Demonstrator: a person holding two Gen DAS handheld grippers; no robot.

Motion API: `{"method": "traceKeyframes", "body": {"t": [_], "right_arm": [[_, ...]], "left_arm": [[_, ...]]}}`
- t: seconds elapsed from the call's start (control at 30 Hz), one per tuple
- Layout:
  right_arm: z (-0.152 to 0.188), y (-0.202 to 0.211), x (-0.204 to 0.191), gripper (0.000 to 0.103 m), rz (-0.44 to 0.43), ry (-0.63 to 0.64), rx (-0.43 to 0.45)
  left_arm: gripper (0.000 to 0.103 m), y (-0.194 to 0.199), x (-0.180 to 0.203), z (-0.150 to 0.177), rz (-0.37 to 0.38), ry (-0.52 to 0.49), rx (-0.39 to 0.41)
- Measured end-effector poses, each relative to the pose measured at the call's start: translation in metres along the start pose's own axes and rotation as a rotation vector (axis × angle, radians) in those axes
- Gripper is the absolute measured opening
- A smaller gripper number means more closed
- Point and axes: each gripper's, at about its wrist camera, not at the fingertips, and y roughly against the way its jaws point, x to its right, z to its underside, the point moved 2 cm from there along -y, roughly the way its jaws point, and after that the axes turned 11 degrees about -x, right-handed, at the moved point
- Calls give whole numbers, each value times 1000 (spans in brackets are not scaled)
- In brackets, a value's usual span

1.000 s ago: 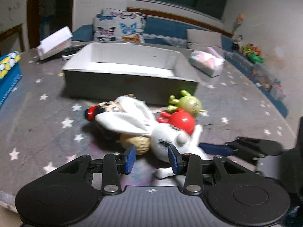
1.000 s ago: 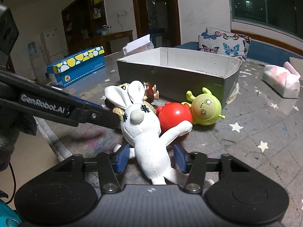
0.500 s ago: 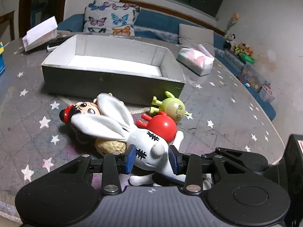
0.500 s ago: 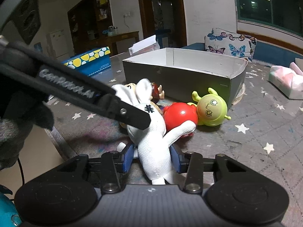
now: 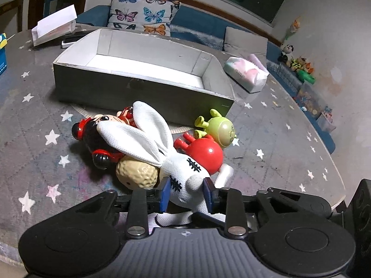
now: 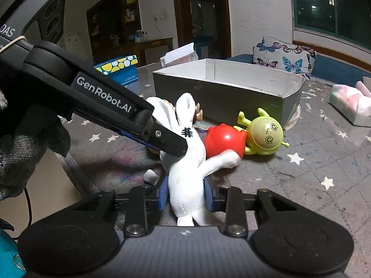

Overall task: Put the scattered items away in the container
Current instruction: 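Grasp the white bunny plush with the left tool and lift it, then carry the bunny into the white box and open the left tool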

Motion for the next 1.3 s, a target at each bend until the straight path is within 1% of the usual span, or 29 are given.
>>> {"method": "traceKeyframes", "body": {"t": [0.03,0.33,0.5,0.63,0.83,0.93,1.07,1.13,1.3], "right_arm": [[0,1,-1,30,4,3,4],[-13,21,-5,29,50,54,60],[-26,28,-7,29,96,105,104],[-40,29,-5,29,123,133,131],[-68,25,8,29,134,153,157],[-83,21,16,29,144,168,164],[-109,13,29,29,154,197,168],[-122,7,33,29,164,217,164],[-155,-12,44,28,179,277,148]], "left_arm": [[26,1,0,0,4,-3,5],[26,20,7,-5,51,-38,82],[26,31,9,-15,71,-51,133],[26,36,11,-28,76,-64,156],[26,41,14,-53,58,-91,192],[22,41,15,-70,48,-97,203],[22,37,11,-94,37,-94,220],[13,34,8,-106,43,-89,221],[12,20,-4,-134,38,-52,215]]}}
